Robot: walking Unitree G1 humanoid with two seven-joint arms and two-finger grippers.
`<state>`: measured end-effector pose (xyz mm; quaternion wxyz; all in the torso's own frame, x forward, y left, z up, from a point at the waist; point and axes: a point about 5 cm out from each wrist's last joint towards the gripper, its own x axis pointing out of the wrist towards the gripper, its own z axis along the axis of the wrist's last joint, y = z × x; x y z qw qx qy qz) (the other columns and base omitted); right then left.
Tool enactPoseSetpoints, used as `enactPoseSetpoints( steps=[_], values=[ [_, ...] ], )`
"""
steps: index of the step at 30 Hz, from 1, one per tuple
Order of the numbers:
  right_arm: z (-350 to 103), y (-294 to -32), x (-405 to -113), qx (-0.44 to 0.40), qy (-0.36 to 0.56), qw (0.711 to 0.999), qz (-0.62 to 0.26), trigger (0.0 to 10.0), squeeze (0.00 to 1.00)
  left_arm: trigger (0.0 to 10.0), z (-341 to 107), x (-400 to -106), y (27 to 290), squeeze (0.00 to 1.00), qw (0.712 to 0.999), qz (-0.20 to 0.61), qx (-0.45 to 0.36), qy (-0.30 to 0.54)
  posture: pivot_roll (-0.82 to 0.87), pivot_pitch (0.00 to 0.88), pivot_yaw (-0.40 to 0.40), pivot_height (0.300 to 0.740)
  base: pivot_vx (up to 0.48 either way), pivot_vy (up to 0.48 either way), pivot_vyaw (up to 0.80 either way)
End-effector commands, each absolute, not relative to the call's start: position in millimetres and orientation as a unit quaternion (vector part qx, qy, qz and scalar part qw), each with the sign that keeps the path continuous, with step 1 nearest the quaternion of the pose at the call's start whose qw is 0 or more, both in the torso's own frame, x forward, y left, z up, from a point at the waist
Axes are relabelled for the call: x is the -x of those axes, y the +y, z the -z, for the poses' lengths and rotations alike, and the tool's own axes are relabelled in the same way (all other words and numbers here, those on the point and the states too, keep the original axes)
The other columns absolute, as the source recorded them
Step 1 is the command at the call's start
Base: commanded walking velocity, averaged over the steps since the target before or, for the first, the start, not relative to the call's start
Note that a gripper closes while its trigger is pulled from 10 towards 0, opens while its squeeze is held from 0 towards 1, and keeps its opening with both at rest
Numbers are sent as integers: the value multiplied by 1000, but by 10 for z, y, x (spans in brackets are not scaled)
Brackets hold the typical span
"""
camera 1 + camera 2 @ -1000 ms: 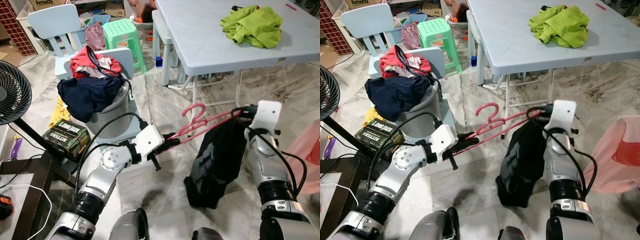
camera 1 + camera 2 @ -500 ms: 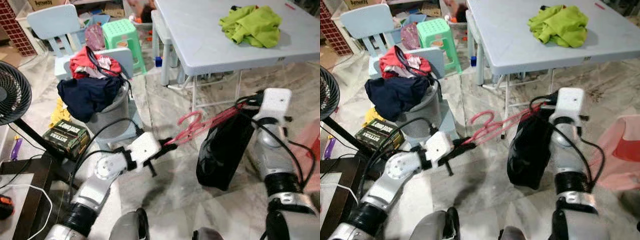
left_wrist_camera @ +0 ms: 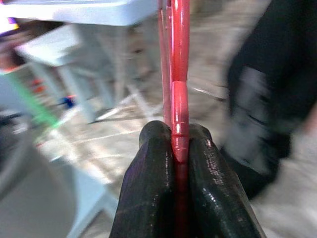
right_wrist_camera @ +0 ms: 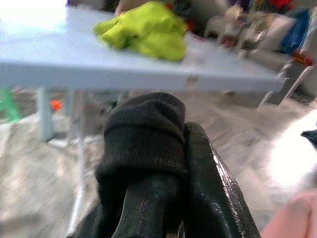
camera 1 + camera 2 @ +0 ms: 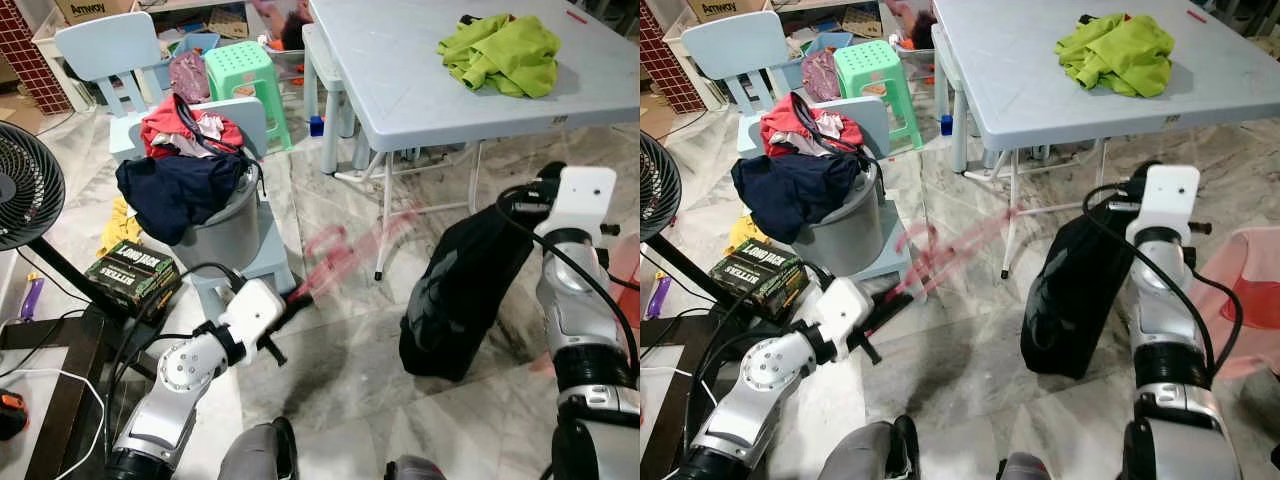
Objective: Hang hanger
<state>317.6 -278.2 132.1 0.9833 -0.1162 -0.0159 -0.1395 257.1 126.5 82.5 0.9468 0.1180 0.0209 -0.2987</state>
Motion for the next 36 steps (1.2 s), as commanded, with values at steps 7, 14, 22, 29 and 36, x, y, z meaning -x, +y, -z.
enactPoseSetpoints(
  steps=[7,14,22,29,36],
  values=[
    [-1153,-2474,-2954,85,-15,992,94,0,0,10000,-980,-2658,1365,0,977,203,-72,6,-44,35,64,740,0,0,0],
    [-1158,-2404,-2857,77,-37,989,122,6510,0,10000,-1167,-2752,1283,0,981,189,-26,-25,-31,49,59,740,220,0,0],
    [-1164,-2395,-2833,98,-13,987,126,10000,0,10000,-1244,-2766,1173,0,980,193,-12,-36,-50,40,55,740,430,0,0],
    [-1174,-2365,-2896,68,-16,990,123,10000,0,10000,-1280,-2789,1169,0,980,191,-17,-45,-49,33,52,740,480,0,0],
    [-1144,-2307,-2885,65,0,989,129,10000,0,10000,-1317,-2839,1173,0,981,187,-17,-50,-48,28,55,740,480,0,0]
  ],
)
